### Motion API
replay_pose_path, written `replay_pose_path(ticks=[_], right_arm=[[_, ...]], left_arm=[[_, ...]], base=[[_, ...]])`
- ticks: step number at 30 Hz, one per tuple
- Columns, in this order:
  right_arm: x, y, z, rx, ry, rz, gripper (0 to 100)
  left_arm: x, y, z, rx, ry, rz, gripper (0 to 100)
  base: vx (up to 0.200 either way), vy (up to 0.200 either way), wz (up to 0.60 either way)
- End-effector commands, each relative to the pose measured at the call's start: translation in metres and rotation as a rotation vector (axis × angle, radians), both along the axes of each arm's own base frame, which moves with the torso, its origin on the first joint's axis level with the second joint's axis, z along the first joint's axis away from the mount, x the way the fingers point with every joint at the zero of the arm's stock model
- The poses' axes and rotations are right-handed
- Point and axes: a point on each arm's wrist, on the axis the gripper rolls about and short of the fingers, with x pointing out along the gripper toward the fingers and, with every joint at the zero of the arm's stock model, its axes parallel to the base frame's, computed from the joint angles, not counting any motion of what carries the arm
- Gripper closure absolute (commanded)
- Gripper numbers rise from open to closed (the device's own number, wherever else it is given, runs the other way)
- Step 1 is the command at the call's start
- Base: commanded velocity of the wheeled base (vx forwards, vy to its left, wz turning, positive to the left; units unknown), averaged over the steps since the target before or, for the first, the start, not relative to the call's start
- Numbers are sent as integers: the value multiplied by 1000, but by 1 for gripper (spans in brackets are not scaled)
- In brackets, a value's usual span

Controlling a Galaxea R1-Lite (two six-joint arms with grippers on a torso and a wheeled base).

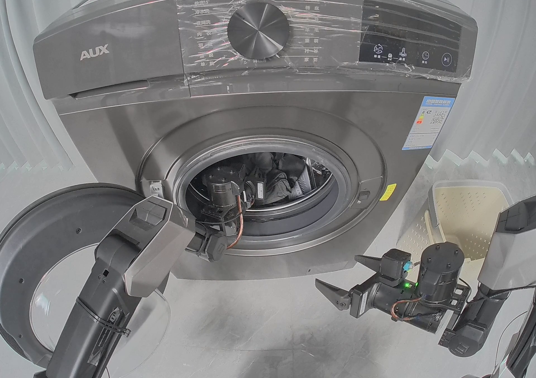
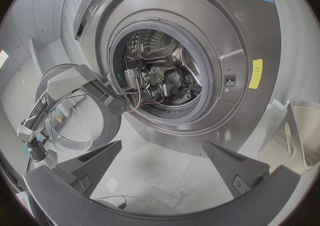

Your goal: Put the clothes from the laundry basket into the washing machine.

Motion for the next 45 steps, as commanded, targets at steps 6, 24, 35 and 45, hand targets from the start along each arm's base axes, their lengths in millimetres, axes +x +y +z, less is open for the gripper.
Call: replay_pose_path(ticks=[6,24,35,45], right_arm=[[0,0,0,-1,1,-1,0],[-2,-2,-1,-6,8,0,0],[-6,-21,14,15,-20,-49,0],[-36,-53,47,62,-113,-163,0]], left_arm=[[-31,-6,3,42,90,-54,0],[-166,-48,40,106,192,-299,0],[-230,-35,93,12,120,-370,0],[-310,41,135,-123,128,-283,0]], base=[[0,0,0],[0,0,0],[0,0,0],[0,0,0]])
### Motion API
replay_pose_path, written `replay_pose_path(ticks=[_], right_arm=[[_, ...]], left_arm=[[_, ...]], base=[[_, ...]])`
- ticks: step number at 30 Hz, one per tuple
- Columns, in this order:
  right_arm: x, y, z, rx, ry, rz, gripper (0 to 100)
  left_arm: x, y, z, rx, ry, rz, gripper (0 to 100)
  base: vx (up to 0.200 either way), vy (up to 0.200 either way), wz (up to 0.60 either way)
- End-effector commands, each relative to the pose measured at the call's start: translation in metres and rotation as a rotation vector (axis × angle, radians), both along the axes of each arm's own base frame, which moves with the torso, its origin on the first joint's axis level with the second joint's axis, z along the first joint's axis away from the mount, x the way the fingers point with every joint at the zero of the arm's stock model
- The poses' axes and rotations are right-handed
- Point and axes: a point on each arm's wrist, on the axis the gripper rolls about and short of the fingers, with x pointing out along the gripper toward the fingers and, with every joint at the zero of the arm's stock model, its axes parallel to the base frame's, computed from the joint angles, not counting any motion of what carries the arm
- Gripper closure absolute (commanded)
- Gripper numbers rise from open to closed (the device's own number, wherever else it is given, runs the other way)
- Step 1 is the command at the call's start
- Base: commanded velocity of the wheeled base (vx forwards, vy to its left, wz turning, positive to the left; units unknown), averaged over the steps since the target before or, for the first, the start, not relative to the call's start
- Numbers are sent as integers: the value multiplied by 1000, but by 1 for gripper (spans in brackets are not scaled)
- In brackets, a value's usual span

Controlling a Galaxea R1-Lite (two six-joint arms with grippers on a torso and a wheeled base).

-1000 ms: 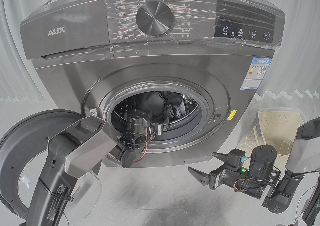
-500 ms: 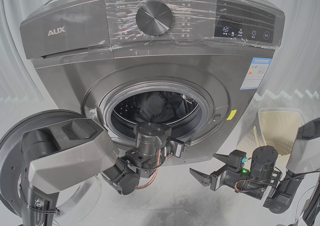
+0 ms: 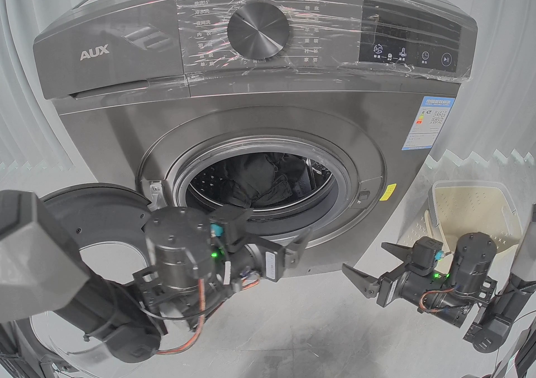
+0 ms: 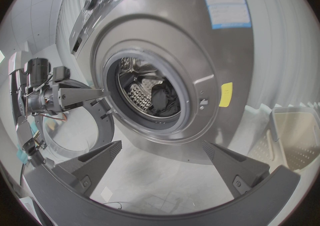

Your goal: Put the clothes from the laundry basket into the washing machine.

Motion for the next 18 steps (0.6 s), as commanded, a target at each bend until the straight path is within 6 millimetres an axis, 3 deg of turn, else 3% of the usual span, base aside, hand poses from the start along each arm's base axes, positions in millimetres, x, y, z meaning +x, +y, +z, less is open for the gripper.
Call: replay_pose_path(ticks=[1,8,14,18], right_arm=[[-28,-27,24,31,-67,-104,0],[-43,-37,47,92,-167,-148,0],[-47,-42,44,77,-152,-182,0],[-52,-46,51,101,-186,-201,0]], left_arm=[[-48,48,34,-98,-37,91,0],[-79,81,35,-66,-43,110,0],[-96,103,33,-37,-63,140,0],[-104,112,35,-21,-98,142,0]], base=[[0,0,0],[0,0,0],[0,0,0],[-200,0,0]])
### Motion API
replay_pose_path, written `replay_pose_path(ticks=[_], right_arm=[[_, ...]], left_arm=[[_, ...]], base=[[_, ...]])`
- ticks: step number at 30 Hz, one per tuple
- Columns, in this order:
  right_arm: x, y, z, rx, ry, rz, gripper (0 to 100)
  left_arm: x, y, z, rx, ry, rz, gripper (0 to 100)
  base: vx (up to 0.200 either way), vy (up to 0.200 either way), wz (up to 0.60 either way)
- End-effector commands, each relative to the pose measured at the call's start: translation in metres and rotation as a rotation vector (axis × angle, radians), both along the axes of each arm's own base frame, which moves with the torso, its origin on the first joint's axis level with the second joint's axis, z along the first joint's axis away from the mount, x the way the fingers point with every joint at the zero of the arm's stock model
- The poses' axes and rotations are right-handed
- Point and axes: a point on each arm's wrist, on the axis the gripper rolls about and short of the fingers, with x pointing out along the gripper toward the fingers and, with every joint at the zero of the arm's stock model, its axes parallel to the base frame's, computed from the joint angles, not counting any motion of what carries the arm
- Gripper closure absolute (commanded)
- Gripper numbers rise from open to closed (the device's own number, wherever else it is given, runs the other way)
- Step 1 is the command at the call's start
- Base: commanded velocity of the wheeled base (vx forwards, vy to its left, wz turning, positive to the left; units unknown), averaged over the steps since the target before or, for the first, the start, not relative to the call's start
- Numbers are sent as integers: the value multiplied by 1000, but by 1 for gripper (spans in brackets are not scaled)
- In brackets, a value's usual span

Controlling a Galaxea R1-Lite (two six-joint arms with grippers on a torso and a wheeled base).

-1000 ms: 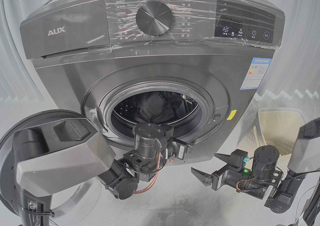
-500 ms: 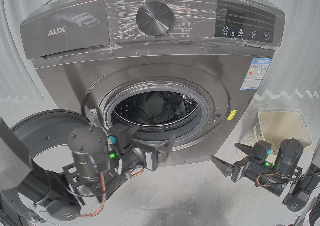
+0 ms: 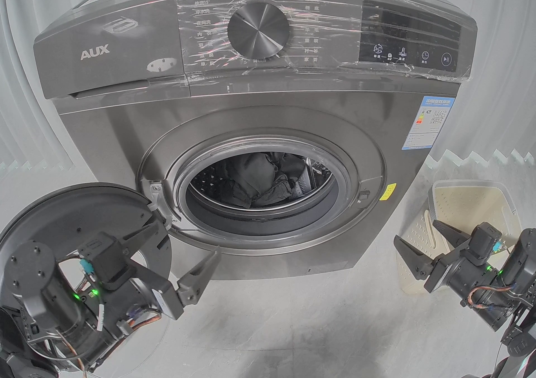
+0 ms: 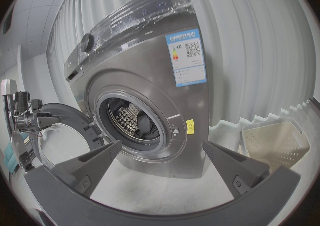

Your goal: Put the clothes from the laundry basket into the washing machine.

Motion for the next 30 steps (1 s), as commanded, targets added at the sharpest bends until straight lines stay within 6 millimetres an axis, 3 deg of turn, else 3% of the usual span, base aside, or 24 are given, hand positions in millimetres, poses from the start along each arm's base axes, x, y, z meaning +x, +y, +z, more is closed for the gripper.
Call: replay_pose_path(ticks=[1,8,17,26,30], right_arm=[[-11,-8,10,30,-46,-12,0],[-25,-17,19,52,-57,-14,0],[-76,-50,14,-49,55,5,0],[-120,-87,1,25,59,-127,0],[-134,-98,-5,-33,9,-241,0]], left_arm=[[-15,17,9,-21,-56,8,0],[-29,44,11,-14,-109,72,0],[-61,80,5,-5,-132,118,0],[-95,112,-10,-10,-86,177,0],[-105,123,-23,36,-38,276,0]], base=[[-200,0,0],[-200,0,0],[-200,0,0],[-200,0,0],[0,0,0]])
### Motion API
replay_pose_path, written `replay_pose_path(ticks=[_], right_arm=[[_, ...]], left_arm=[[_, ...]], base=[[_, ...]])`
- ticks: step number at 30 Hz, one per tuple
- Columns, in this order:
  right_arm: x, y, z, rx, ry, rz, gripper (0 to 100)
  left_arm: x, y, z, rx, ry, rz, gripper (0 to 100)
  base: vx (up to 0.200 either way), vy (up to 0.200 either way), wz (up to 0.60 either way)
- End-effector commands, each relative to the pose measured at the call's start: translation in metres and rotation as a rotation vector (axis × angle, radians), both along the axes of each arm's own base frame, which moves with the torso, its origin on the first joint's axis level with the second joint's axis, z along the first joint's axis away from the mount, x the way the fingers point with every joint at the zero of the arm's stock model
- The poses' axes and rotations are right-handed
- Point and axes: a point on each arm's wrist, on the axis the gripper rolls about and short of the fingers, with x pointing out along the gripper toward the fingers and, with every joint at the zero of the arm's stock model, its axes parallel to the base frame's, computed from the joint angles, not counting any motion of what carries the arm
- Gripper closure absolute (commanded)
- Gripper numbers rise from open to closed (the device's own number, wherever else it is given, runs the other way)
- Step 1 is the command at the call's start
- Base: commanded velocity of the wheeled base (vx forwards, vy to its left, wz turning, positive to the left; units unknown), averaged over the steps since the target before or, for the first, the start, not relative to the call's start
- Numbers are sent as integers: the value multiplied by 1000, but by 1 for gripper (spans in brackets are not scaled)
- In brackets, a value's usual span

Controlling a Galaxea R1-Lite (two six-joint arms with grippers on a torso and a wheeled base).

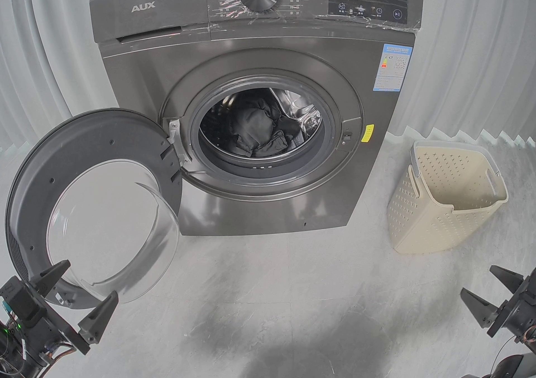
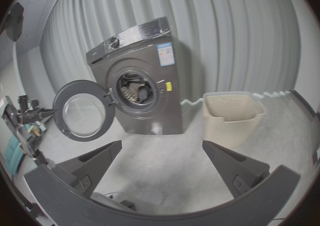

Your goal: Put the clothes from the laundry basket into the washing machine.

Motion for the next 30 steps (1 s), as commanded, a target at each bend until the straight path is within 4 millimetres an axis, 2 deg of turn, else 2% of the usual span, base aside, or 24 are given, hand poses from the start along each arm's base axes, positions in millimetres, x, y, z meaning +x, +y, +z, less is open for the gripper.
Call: replay_pose_path(ticks=[1,6,9,13,18,22,24,26,30], right_arm=[[-38,-27,-10,-16,-152,-188,0],[-54,-31,-19,-89,-209,-229,0],[-70,-31,-35,-117,-231,-248,0],[-70,-31,-39,-104,-196,-255,0],[-70,-32,-41,-123,-175,-315,0],[-71,-35,-39,-161,-187,-464,0],[-76,-33,-41,-195,-231,-533,0],[-78,-31,-42,-194,-259,-454,0],[-79,-29,-43,-31,-225,-364,0]], left_arm=[[-31,30,-11,-46,-57,153,0],[-43,38,-12,-84,-123,246,0],[-53,43,-16,-98,-167,348,0],[-61,45,-25,-76,-153,416,0],[-77,46,-53,-30,-55,510,0],[-80,43,-53,-49,-99,636,0],[-81,43,-53,-23,-101,624,0],[-81,43,-53,-21,-102,609,0],[-85,42,-53,-34,-148,512,0]], base=[[0,0,0],[0,0,0],[0,0,0],[0,0,0],[0,0,0],[0,0,0],[0,0,0],[0,0,0],[0,0,0]])
